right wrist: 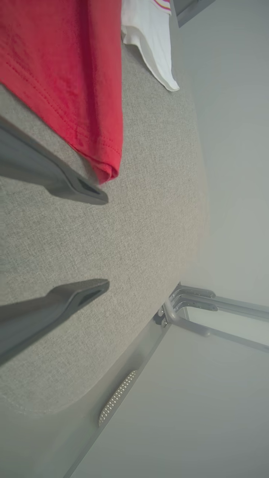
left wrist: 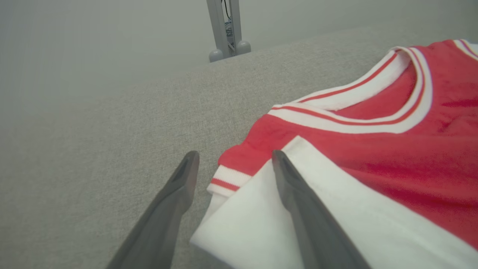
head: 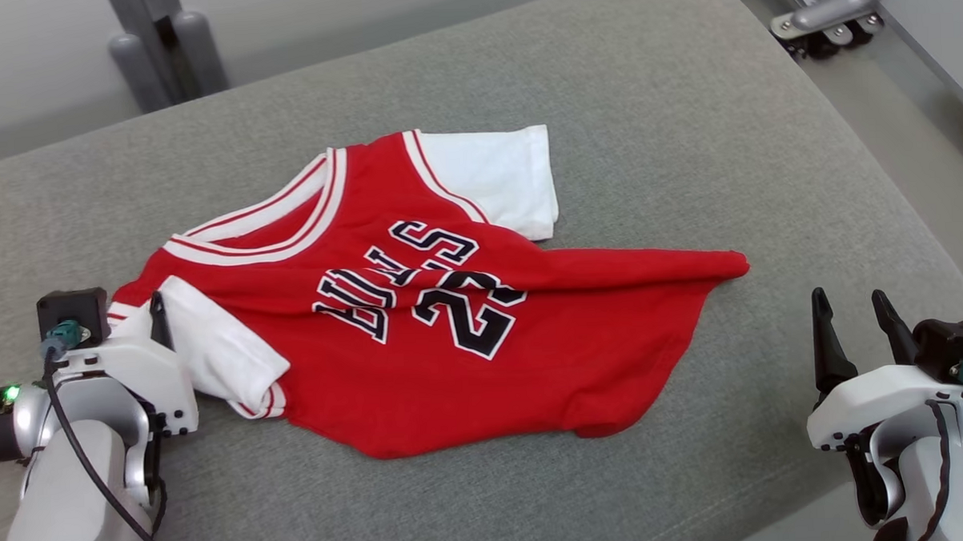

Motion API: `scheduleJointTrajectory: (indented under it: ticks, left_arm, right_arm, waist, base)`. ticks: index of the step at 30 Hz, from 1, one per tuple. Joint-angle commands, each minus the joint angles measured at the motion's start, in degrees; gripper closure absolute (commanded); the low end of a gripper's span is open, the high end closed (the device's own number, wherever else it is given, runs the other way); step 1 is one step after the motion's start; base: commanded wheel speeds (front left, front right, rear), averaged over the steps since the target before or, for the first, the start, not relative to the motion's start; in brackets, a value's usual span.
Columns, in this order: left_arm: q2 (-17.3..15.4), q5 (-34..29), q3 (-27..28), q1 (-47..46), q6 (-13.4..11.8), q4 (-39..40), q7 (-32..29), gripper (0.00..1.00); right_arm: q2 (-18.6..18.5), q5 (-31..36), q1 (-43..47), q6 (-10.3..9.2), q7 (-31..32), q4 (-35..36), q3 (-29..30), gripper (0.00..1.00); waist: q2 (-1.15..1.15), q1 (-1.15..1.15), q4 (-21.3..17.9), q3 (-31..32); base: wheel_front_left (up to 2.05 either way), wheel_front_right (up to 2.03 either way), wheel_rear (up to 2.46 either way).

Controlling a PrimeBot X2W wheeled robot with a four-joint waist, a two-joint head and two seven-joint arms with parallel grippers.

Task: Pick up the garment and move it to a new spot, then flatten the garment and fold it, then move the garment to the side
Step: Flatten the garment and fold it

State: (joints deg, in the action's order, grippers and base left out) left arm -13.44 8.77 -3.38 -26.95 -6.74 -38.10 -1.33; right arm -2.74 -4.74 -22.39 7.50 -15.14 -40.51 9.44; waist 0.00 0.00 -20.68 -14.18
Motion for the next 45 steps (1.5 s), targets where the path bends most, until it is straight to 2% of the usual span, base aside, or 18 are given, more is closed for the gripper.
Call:
scheduleJointTrajectory:
  ticks: [1,5,9,10,16,19,26,37,45]
  left_arm:
    - [-0.4,0.6,0.3,-0.7,-0.5,-0.6,-0.5,0.0]
    - [-2.0,1.0,0.6,-0.4,-0.4,-4.1,-4.5,0.0]
    - [-2.5,1.5,0.6,-0.3,-0.1,-5.3,-4.8,0.0]
    - [-2.4,1.8,0.5,-0.3,0.4,-5.2,-4.3,1.0]
    - [-0.6,3.5,0.5,1.7,1.7,-2.9,-0.8,1.0]
    - [1.3,4.9,0.4,4.8,2.2,0.1,2.1,1.0]
    - [4.5,7.0,0.9,12.4,0.9,8.5,4.7,1.0]
    - [7.3,8.4,-0.3,24.2,-1.7,21.9,2.1,1.0]
    - [7.7,8.6,-1.7,31.0,-3.6,29.6,-1.9,1.0]
  right_arm:
    - [-0.3,-0.3,0.5,-0.01,-0.1,0.5,-0.1,0.0]
    - [-0.3,-0.8,1.0,-0.01,-0.1,1.5,0.2,0.0]
    - [-0.3,-1.5,0.8,-0.01,-0.1,2.2,-0.2,0.0]
    - [-0.3,-1.4,0.8,-0.01,-0.1,2.4,-0.3,0.0]
    - [-0.3,-0.6,1.6,-0.01,-0.1,4.0,0.0,0.0]
    - [-0.3,0.3,2.3,-0.01,-0.1,4.3,0.8,0.0]
    - [-0.4,2.1,3.2,-0.01,-0.1,3.9,1.6,0.0]
    - [-0.3,4.0,4.1,-0.01,-0.1,2.9,2.4,0.0]
    - [-0.4,4.3,4.3,-0.01,-0.1,2.1,2.4,0.0]
  waist:
    - [0.0,0.0,-1.1,-0.9]
    - [0.0,0.0,-1.5,-1.4]
    - [0.0,0.0,-1.2,-1.7]
    - [0.0,0.0,-1.0,-1.8]
    - [0.0,0.0,1.7,-1.2]
    - [0.0,0.0,5.0,0.2]
    - [0.0,0.0,11.8,3.1]
    - [0.0,0.0,21.6,6.3]
    - [0.0,0.0,26.1,7.5]
  base:
    - [0.0,0.0,0.0]
    - [0.0,0.0,0.0]
    - [0.0,0.0,0.0]
    - [0.0,0.0,0.0]
    - [0.0,0.0,0.0]
    - [0.0,0.0,0.0]
    - [0.0,0.0,0.0]
    - [0.0,0.0,0.0]
    - [0.0,0.0,0.0]
